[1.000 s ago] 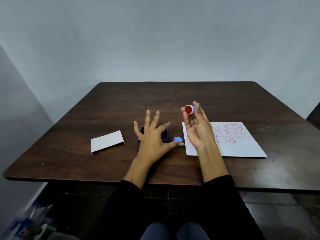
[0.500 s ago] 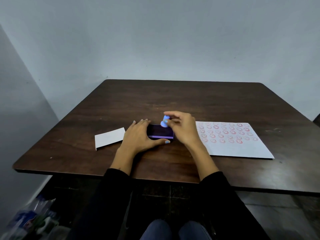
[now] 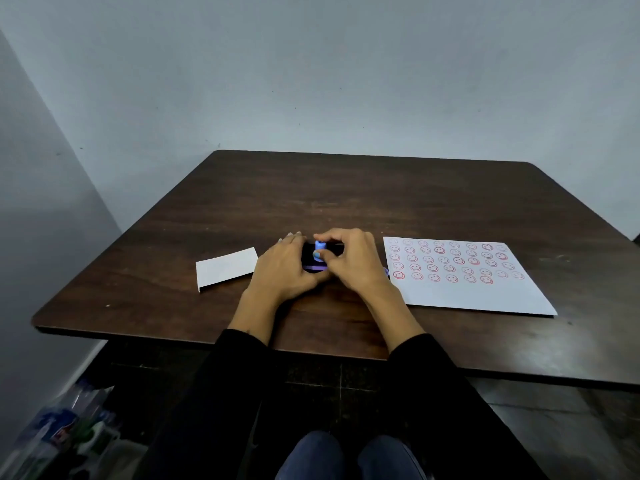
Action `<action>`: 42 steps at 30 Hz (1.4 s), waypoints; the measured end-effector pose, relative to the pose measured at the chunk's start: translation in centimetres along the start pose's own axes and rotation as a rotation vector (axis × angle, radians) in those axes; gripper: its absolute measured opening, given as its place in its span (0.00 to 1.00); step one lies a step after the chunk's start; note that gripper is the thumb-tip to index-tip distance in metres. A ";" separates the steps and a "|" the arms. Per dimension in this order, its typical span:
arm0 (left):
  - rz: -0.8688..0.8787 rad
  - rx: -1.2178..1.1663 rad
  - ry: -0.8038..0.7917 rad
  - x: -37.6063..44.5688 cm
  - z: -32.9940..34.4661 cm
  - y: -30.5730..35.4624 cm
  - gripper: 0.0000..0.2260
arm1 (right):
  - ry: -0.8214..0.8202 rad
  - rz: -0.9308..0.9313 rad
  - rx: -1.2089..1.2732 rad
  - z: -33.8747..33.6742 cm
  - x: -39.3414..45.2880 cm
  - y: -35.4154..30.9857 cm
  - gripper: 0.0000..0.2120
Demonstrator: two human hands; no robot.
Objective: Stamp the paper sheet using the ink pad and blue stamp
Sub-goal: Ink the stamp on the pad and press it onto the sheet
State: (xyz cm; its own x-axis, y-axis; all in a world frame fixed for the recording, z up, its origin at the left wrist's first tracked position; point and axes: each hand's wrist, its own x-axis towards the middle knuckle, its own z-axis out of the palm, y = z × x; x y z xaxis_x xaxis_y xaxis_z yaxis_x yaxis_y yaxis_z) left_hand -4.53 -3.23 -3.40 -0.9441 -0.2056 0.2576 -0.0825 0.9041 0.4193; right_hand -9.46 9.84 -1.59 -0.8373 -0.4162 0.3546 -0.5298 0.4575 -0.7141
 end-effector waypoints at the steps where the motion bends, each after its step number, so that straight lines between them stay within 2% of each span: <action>1: -0.003 -0.001 -0.002 0.0 0.0 0.0 0.32 | 0.007 0.011 0.004 0.1 0.1 0.0 0.12; 8: 0.000 -0.006 0.001 -0.1 -0.2 0.1 0.28 | 0.046 0.066 0.025 0.4 0.3 -0.2 0.09; 11: 0.009 -0.010 -0.005 -0.2 -0.3 0.2 0.26 | 0.014 0.062 0.027 0.5 0.0 -0.2 0.11; 14: 0.006 -0.011 -0.007 -0.2 -0.3 0.2 0.26 | -0.005 0.053 0.020 0.6 -0.1 -0.1 0.14; 22: 0.000 -0.004 -0.011 -0.1 -0.4 0.3 0.26 | 0.067 0.046 -0.003 0.6 0.4 0.0 0.11; 27: 0.000 -0.001 0.003 -0.3 -0.4 0.3 0.27 | 0.037 0.041 -0.038 0.9 0.2 0.2 0.15; 34: -0.017 0.017 -0.018 -0.3 -0.5 0.4 0.26 | 0.129 0.029 -0.028 0.7 0.2 -0.1 0.11; 36: -0.014 0.017 -0.033 -0.4 -0.5 0.5 0.27 | 0.142 0.008 -0.076 0.6 -0.1 -0.2 0.11; 38: 0.000 0.007 -0.045 -0.4 -0.6 0.4 0.34 | 0.147 -0.011 -0.099 0.6 -0.5 -0.5 0.11; 40: 0.006 -0.002 -0.021 -0.6 -0.9 0.8 0.37 | 0.256 0.017 0.121 -0.8 -1.1 -0.9 0.10; 42: 0.054 -0.012 0.058 -0.9 -0.9 2.1 0.32 | 0.426 0.111 0.467 -3.8 -1.4 -0.6 0.10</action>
State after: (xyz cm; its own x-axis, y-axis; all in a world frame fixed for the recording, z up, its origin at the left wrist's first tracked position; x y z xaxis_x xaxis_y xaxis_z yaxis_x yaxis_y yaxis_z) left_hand -3.51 -1.52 -1.98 -0.9269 -0.1785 0.3301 -0.0278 0.9098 0.4140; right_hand -8.46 13.18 0.63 -0.9149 0.0071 0.4035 -0.4027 0.0493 -0.9140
